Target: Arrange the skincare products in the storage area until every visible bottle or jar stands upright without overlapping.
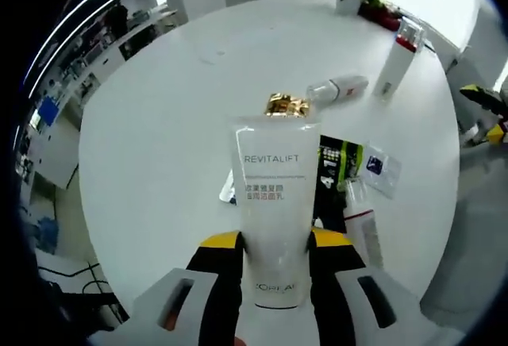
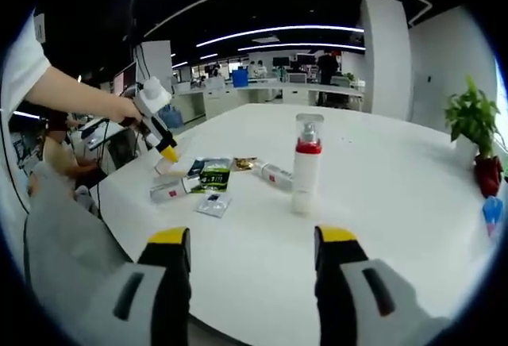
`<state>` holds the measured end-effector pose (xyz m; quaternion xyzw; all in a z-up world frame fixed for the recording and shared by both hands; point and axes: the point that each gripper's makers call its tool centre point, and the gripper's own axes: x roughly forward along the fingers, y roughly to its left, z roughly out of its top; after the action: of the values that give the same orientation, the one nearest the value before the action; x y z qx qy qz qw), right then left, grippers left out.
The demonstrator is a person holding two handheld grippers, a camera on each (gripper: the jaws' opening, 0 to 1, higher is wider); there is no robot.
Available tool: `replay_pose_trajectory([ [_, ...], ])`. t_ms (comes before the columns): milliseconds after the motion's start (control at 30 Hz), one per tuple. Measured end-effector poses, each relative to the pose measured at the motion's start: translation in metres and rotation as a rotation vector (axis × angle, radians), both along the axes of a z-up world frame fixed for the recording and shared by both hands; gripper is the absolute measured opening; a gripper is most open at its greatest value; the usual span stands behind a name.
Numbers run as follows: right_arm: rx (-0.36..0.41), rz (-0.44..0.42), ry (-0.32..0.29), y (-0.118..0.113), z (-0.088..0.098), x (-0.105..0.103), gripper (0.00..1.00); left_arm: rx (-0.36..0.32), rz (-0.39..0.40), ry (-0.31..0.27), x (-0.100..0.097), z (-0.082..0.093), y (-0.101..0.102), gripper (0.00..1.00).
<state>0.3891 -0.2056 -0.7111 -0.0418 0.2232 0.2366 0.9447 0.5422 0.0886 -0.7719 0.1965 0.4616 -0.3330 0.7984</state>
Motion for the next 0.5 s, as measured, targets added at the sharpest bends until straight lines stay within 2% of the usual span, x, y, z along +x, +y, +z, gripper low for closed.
replay_pose_trajectory([
  [167, -0.006, 0.009, -0.006, 0.001, 0.001, 0.000, 0.63, -0.053, 0.044, -0.012, 0.000, 0.006, 0.002, 0.29],
  [500, -0.014, 0.028, -0.015, 0.004, 0.001, -0.002, 0.63, -0.073, 0.080, -0.046, -0.006, 0.020, 0.003, 0.29],
])
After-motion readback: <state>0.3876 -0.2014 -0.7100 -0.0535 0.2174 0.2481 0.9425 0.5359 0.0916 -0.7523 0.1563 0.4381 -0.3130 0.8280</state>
